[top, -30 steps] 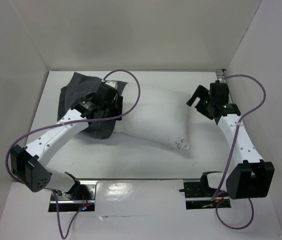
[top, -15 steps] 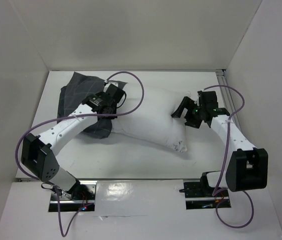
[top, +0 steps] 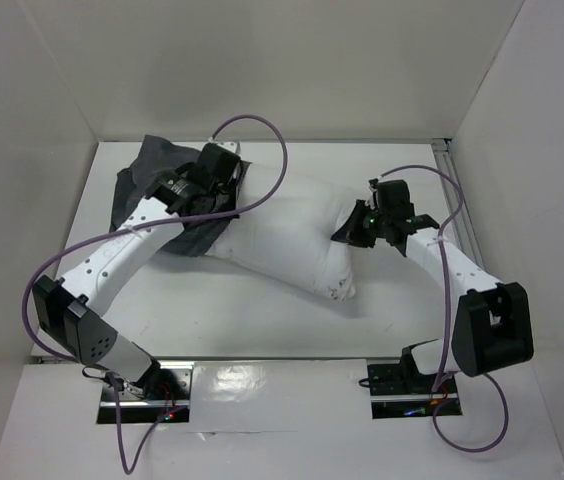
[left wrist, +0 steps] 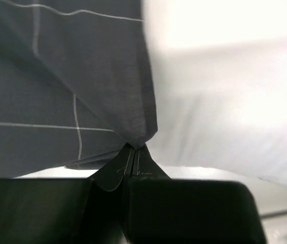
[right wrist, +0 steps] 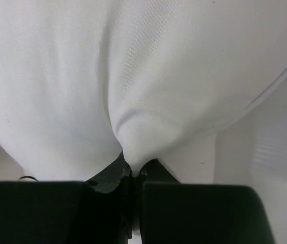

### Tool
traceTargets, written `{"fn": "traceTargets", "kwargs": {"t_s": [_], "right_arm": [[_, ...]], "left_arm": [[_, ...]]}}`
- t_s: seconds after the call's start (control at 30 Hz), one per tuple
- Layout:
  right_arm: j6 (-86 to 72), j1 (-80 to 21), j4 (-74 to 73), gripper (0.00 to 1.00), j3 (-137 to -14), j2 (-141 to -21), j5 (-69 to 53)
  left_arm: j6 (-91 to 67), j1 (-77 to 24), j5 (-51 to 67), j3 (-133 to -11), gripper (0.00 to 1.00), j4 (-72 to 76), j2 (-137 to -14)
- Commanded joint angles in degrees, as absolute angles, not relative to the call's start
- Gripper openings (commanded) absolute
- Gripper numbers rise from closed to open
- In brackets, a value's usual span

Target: Put the pillow into the pillowcase

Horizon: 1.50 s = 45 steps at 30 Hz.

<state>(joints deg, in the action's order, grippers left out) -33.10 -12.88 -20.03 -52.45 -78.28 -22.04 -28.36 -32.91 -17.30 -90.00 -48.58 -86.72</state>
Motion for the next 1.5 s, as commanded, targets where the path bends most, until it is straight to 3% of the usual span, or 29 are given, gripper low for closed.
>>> {"fn": "traceTargets", "kwargs": {"t_s": [0.0,0.13,0.17,0.3,0.47,0.73,0.8,0.83,0.9,1.0,1.07,1.17,1.23,1.3,1.47], "right_arm": [[-38.48,-14.77,-9.43,0.0,-53.43,-79.45,-28.11],[-41.75,-14.24,-4.39,0.0,-65.88,-83.05,-28.75],[-41.75,-14.24,-5.0,0.0,-69.49,-83.06,-27.96],[-37.71,-14.41,-10.7,0.0,-83.82,-82.1,-24.44],[-36.65,-19.59,-10.9,0.0,-74.3,-75.42,-16.64],[-41.13,-28.21,-7.9,0.0,-42.05,-66.37,-9.93],[-39.3,-28.21,-10.36,0.0,-41.13,-64.78,-8.01],[-38.5,-28.21,-13.07,0.0,-40.52,-63.38,-7.39],[-35.88,-28.21,-15.98,0.26,-42.0,-62.76,-4.94],[-33.58,-28.21,-21.34,0.74,-46.48,-63.8,-2.64],[-31.9,-27.6,-26.51,0.8,-49.64,-65.03,1.03],[-32.61,-26.11,-31.71,0.93,-55.61,-65.74,8.77],[-33.13,-24.36,-33.22,0.99,-57.38,-65.74,11.15],[-33.13,-20.76,-33.22,0.99,-58.71,-65.74,10.47],[-33.13,-12.06,-30.24,0.99,-59.94,-67.41,-0.42]], "left_arm": [[-28.04,-33.57,0.06,-92.72,0.0,-40.81,-88.15],[-26.55,-33.57,12.71,-106.65,0.0,-40.41,-96.3],[-24.89,-32.88,18.49,-118.88,0.0,-42.78,-99.11],[-26.36,-29.63,25.83,-139.79,0.0,-47.65,-109.07],[-31.73,-27.69,34.71,-130.89,0.0,-35.87,-104.24],[-28.92,-32.87,33.93,-95.94,0.0,-33.48,-94.67],[-27.08,-32.87,28.08,-94.57,0.13,-36.9,-93.17],[-24.98,-32.26,25.78,-95.96,0.39,-38.83,-92.64],[-21.99,-32.26,19.29,-99.56,0.62,-44.26,-91.85],[-20.57,-32.26,13.03,-107.47,0.83,-48.85,-92.37],[-19.95,-31.65,7.84,-111.33,0.84,-50.8,-93.07],[-20.48,-31.03,0.46,-115.03,0.75,-50.8,-95.44],[-21.7,-31.03,-5.41,-117.67,0.77,-50.19,-99.21],[-22.24,-29.98,-7.9,-122.5,0.82,-49.66,-102.73],[-22.41,-28.83,-18.18,-135.67,0.83,-49.66,-118.19]]}}
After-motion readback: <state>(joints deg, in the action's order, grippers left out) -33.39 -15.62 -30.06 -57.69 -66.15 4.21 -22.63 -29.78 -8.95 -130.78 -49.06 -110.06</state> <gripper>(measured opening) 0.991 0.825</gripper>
